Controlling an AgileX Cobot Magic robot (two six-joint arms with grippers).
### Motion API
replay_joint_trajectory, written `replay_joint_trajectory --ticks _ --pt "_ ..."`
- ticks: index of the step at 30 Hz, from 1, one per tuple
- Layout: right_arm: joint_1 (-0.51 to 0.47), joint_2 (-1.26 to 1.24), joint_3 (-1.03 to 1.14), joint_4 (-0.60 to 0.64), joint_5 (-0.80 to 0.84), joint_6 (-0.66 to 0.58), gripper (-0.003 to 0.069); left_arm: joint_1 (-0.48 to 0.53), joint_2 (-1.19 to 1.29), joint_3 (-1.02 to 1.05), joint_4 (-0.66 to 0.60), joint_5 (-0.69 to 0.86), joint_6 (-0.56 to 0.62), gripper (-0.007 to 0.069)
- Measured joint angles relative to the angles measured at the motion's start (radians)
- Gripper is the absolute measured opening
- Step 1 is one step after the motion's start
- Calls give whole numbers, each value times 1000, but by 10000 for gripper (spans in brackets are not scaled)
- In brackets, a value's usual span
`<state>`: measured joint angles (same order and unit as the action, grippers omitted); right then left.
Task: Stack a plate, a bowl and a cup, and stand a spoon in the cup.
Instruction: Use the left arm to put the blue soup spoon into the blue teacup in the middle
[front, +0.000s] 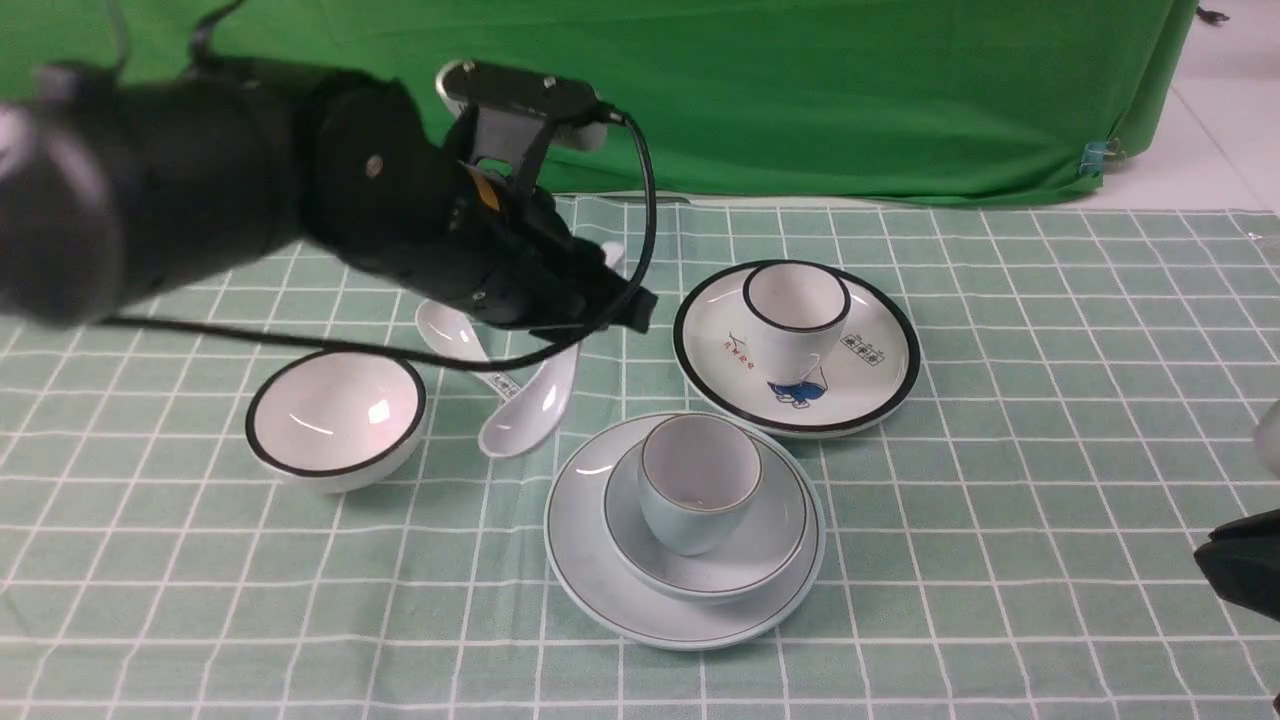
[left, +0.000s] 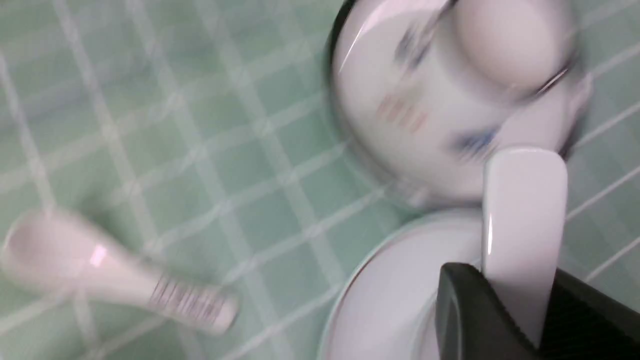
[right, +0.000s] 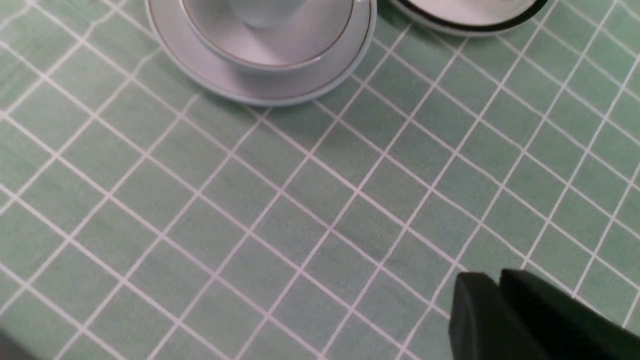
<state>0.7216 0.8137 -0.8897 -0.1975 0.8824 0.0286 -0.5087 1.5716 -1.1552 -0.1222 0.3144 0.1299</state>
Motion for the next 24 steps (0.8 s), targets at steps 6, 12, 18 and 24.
replay_joint_trajectory --ticks 6,12,18,24 --pt "0 -33 0 0 -6 12 90 -142 -107 409 12 -798 -5 109" --pt "0 -37 0 0 -18 13 90 -171 -20 490 255 -1202 -144 109" --pt "0 -37 0 1 -10 16 90 -167 108 437 282 -1299 -219 109" --pt "0 -37 0 1 -2 16 90 -167 184 422 319 -1312 -241 109"
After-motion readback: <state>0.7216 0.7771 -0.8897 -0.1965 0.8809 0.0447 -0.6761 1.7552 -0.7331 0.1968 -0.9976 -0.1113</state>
